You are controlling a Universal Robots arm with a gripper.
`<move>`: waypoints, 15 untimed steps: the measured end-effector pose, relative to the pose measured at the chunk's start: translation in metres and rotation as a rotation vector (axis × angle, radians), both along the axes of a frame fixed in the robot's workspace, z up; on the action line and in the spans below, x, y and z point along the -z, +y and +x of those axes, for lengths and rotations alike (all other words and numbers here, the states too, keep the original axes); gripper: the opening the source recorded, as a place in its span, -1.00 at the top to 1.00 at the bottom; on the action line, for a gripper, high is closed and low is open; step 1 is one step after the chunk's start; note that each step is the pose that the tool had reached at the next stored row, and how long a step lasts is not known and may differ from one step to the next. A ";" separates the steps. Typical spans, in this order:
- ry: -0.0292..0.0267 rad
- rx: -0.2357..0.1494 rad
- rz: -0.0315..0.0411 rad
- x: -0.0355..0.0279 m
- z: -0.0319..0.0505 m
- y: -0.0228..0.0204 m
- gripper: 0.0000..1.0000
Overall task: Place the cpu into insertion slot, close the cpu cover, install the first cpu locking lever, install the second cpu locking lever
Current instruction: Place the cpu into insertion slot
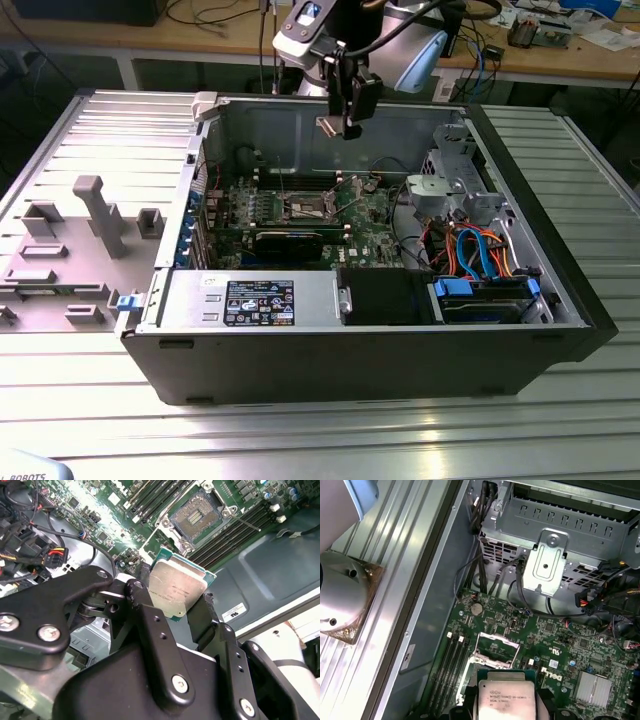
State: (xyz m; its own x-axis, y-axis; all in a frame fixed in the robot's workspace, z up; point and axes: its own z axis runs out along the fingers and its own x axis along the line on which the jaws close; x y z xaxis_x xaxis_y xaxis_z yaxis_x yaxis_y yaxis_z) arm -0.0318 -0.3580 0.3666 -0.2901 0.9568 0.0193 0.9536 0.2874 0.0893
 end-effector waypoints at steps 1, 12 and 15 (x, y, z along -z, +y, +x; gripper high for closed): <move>0.0000 0.011 0.0000 0.0000 0.0000 0.0000 -0.08; 0.0000 0.082 0.0000 0.0001 -0.0006 0.0000 -0.08; 0.0000 0.086 0.0000 0.0001 -0.0006 0.0000 -0.08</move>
State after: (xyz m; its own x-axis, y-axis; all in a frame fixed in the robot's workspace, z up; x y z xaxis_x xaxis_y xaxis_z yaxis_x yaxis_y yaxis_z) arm -0.0324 -0.3580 0.3665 -0.2065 0.9782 0.0194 0.9749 0.2041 0.0892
